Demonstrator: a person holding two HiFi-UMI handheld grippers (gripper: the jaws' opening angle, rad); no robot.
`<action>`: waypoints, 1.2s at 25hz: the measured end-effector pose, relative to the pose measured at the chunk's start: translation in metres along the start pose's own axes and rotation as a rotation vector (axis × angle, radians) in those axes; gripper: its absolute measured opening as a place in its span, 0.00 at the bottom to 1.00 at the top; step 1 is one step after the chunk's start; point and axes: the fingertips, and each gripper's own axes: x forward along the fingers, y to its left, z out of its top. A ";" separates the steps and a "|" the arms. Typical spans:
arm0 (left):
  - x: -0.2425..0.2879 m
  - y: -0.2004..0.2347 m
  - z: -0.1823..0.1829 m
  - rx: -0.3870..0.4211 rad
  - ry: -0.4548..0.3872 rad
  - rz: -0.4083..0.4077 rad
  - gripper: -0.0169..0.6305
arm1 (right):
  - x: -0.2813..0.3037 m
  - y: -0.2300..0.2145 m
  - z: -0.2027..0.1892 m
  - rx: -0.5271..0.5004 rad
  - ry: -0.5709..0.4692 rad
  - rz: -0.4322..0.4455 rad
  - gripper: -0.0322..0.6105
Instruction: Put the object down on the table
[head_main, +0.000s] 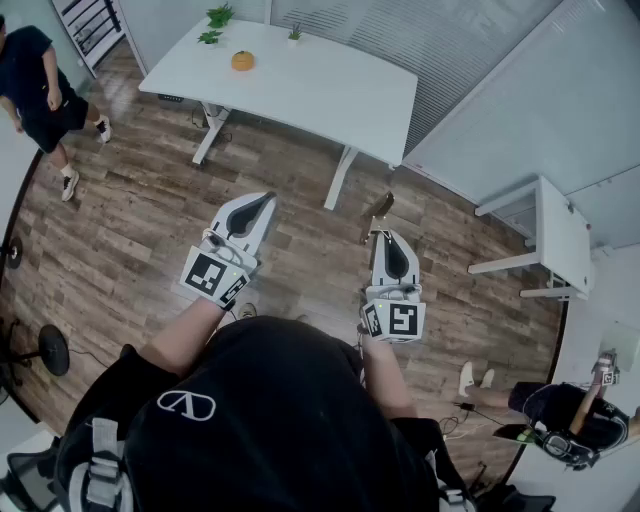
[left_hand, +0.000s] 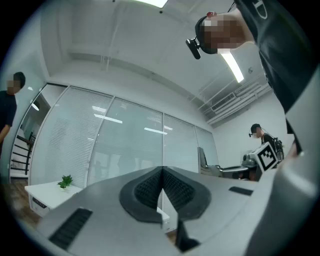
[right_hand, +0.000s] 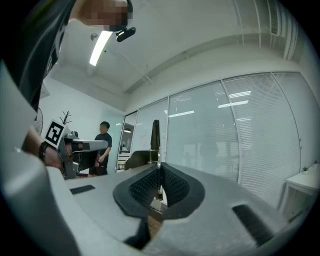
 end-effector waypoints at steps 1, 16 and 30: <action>0.000 0.001 0.001 0.001 0.000 0.000 0.03 | 0.001 0.000 0.000 0.000 0.000 -0.002 0.06; 0.006 -0.002 -0.002 0.003 0.001 -0.002 0.03 | 0.000 -0.007 0.004 0.050 -0.045 0.011 0.06; 0.037 -0.035 -0.021 0.015 0.009 0.051 0.03 | -0.008 -0.055 -0.010 0.046 -0.072 0.060 0.06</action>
